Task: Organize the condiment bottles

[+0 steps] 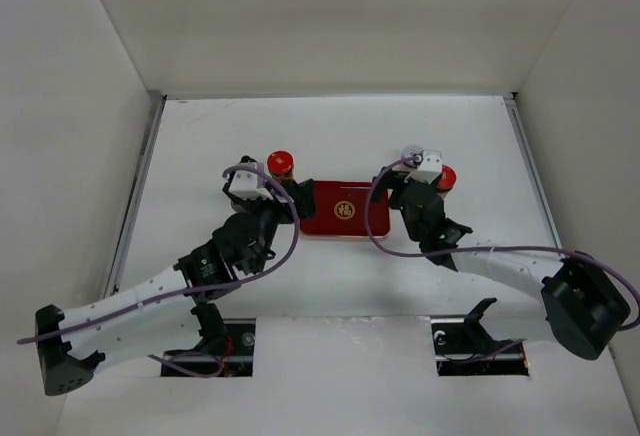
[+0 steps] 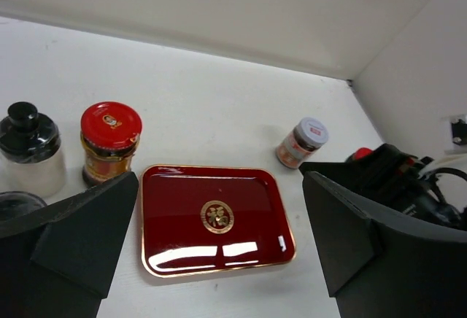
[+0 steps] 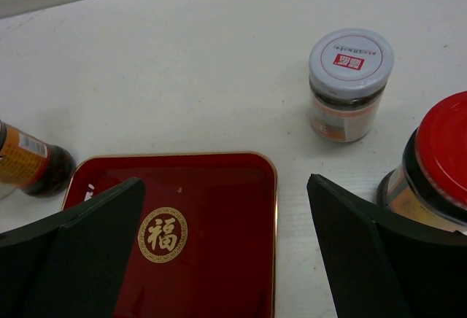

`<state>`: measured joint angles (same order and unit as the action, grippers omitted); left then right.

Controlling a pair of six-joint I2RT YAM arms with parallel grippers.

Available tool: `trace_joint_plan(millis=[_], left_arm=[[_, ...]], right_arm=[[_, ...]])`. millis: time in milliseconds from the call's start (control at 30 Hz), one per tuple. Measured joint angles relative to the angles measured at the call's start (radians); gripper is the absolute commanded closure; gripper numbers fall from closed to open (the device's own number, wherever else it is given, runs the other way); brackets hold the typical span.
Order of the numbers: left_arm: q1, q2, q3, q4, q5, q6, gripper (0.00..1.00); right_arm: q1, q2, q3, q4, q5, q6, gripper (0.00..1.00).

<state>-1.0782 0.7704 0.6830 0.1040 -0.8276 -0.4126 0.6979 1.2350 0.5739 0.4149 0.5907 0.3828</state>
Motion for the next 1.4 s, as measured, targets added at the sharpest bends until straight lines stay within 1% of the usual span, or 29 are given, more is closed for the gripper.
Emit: trace_joint_plan(millis=[167,200,233,300,333,367,400,433,467,500,533,567,600,633,667,700,733,767,800,867,967,1100,1267,1333,1400], left_arm=[[0.040,0.102,0.000,-0.001,-0.007,0.013,0.00],[0.048,0.124,0.000,-0.004,-0.008,0.020,0.00],[0.057,0.142,-0.002,-0.005,-0.013,0.029,0.00],[0.079,0.156,-0.014,-0.002,-0.029,0.048,0.00],[0.095,0.152,-0.028,-0.001,-0.044,0.058,0.00],[0.109,0.142,-0.045,0.001,-0.059,0.066,0.00],[0.124,0.124,-0.063,0.002,-0.071,0.073,0.00],[0.137,0.103,-0.080,0.000,-0.082,0.078,0.00],[0.154,0.077,-0.095,-0.003,-0.088,0.084,0.05],[0.172,0.051,-0.108,-0.005,-0.091,0.086,0.28],[0.188,0.024,-0.117,-0.006,-0.094,0.087,0.56],[0.205,0.001,-0.122,-0.010,-0.101,0.086,0.64],[0.214,-0.016,-0.124,-0.018,-0.107,0.091,0.63],[0.222,-0.029,-0.124,-0.028,-0.112,0.093,0.57],[0.229,-0.032,-0.124,-0.042,-0.119,0.090,0.47],[0.235,-0.032,-0.124,-0.055,-0.126,0.087,0.34],[0.242,-0.025,-0.124,-0.072,-0.131,0.077,0.25],[0.249,-0.013,-0.124,-0.088,-0.133,0.069,0.18],[0.258,0.002,-0.124,-0.106,-0.134,0.061,0.14],[0.279,0.044,-0.124,-0.138,-0.130,0.045,0.11],[0.322,0.108,-0.124,-0.176,-0.108,0.027,0.11],[0.373,0.173,-0.124,-0.188,-0.056,0.008,0.12],[0.389,0.208,-0.125,-0.203,-0.035,-0.019,0.12],[0.399,0.206,-0.126,-0.203,-0.034,-0.029,0.13],[0.412,0.210,-0.127,-0.202,-0.030,-0.037,0.17]], right_arm=[[0.004,0.042,0.000,0.013,0.003,-0.010,0.00],[0.004,0.041,0.000,0.014,0.005,-0.011,0.05],[0.004,0.039,0.000,0.018,0.006,-0.014,0.16],[0.004,0.026,-0.002,0.021,0.007,-0.022,0.54],[0.004,0.016,-0.005,0.024,0.008,-0.023,0.72],[0.004,0.004,-0.010,0.033,0.010,-0.023,0.82],[0.004,-0.010,-0.016,0.040,0.011,-0.018,0.85],[0.004,-0.024,-0.020,0.042,0.012,-0.016,0.86],[0.004,-0.035,-0.021,0.043,0.012,-0.014,0.84],[0.004,-0.044,-0.021,0.043,0.012,-0.012,0.81],[0.004,-0.050,-0.021,0.044,0.012,-0.011,0.75],[0.004,-0.053,-0.021,0.046,0.012,-0.011,0.67],[0.004,-0.053,-0.021,0.048,0.013,-0.011,0.58],[0.004,-0.053,-0.021,0.048,0.013,-0.012,0.46],[0.004,-0.053,-0.022,0.050,0.013,-0.015,0.33],[0.004,-0.053,-0.022,0.052,0.013,-0.013,0.23],[0.004,-0.053,-0.023,0.056,0.013,-0.016,0.16],[0.004,-0.056,-0.025,0.060,0.013,-0.016,0.12],[0.004,-0.061,-0.030,0.063,0.013,-0.018,0.09],[0.004,-0.068,-0.035,0.065,0.013,-0.019,0.06],[0.004,-0.068,-0.035,0.066,0.013,-0.020,0.03],[0.004,-0.066,-0.035,0.067,0.013,-0.021,0.02],[0.004,-0.046,-0.035,0.068,0.013,-0.026,0.00],[0.004,-0.039,-0.035,0.068,0.013,-0.028,0.00],[0.005,-0.035,-0.035,0.068,0.013,-0.028,0.00]])
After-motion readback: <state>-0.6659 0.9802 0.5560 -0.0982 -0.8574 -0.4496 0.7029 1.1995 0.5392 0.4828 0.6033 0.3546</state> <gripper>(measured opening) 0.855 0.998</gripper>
